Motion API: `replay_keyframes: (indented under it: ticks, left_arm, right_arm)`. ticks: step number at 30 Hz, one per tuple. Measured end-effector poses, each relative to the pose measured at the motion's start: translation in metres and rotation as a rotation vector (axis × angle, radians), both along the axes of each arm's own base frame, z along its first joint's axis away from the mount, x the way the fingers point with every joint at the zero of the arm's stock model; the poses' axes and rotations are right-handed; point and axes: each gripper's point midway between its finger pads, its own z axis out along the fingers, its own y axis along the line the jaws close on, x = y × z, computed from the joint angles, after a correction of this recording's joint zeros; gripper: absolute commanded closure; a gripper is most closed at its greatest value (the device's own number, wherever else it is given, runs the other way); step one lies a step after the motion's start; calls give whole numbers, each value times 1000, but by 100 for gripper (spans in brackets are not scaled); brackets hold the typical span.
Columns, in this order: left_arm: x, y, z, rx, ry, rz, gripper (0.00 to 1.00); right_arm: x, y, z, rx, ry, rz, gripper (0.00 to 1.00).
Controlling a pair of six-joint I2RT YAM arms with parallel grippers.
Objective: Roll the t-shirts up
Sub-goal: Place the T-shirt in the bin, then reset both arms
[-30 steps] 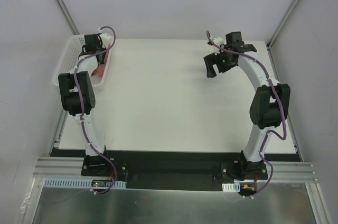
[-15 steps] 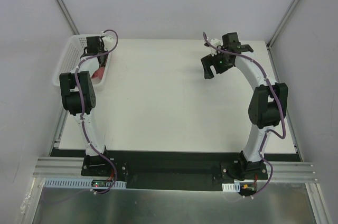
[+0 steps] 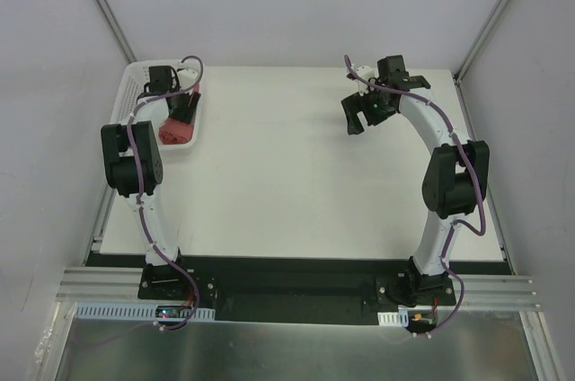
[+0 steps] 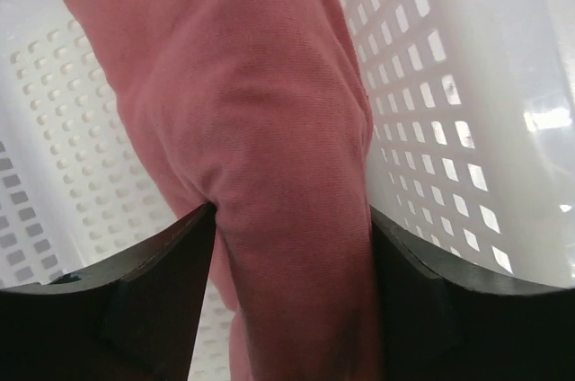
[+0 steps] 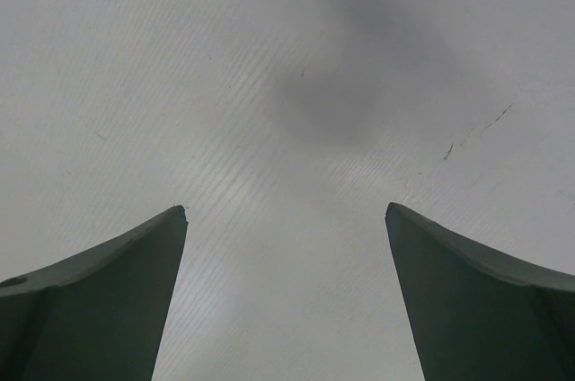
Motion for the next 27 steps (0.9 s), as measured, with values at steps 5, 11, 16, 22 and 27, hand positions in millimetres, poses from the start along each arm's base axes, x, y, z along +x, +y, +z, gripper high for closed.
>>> replay_keyframes:
  ticks: [5,11,16,22,27]
  left_arm:
    - [-10,-12,8,-65,13,-20,27]
    - [-15,-36,59,-239,-44,-70,15]
    - [-18,-52,115,-345,-129,-108,25]
    - [-33,-44,126,-352,-137,-48,100]
    - [-55,-34,96,-343,-56,-1,100]
  right_arm:
    - [0,0,0,0,-1,2,4]
    - [1,0,2,0,-6,2,4]
    - [2,1,4,5,-11,5,4]
    - [2,2,4,8,-11,6,4]
    - [3,2,6,10,-15,6,4]
